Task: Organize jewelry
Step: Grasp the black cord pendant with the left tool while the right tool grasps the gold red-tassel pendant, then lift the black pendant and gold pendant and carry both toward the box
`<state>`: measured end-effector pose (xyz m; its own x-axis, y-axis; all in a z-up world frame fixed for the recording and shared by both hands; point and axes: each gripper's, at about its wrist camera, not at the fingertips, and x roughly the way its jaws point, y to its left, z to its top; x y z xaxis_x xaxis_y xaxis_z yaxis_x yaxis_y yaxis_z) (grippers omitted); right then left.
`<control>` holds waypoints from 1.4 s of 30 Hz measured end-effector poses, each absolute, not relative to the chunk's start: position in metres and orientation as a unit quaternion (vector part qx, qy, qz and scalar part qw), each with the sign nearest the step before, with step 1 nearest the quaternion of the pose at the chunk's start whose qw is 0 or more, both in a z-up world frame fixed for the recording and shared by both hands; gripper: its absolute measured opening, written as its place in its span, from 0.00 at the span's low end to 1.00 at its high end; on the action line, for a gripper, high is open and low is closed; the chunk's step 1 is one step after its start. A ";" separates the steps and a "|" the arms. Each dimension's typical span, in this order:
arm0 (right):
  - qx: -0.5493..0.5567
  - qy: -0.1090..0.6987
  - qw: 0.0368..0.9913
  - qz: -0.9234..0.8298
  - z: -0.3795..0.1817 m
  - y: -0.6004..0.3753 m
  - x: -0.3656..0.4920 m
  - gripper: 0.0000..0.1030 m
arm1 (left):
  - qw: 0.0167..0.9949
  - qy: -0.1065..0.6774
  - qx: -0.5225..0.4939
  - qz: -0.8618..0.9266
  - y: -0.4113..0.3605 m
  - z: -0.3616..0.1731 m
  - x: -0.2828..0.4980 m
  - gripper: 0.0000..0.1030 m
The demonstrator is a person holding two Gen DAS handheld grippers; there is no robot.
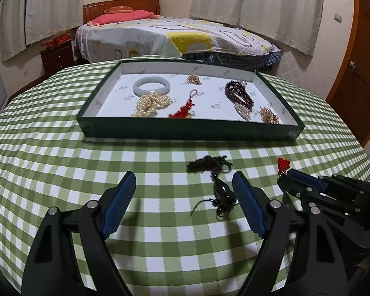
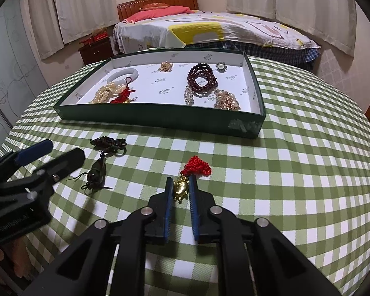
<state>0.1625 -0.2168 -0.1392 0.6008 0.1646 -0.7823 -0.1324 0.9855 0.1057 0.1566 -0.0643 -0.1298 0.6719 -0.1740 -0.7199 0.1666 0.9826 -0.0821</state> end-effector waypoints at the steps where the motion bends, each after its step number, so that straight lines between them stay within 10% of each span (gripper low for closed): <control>1: 0.017 0.438 0.895 0.082 -0.139 -0.217 0.162 0.13 | 0.913 0.396 -0.003 -0.094 -0.066 -0.131 0.157 0.75; 19: 0.026 0.439 0.895 0.080 -0.139 -0.224 0.162 0.13 | 0.892 0.434 0.006 -0.128 -0.082 -0.146 0.165 0.21; 42: 0.028 0.435 0.896 0.086 -0.137 -0.222 0.159 0.13 | 0.897 0.424 -0.009 -0.129 -0.066 -0.139 0.163 0.16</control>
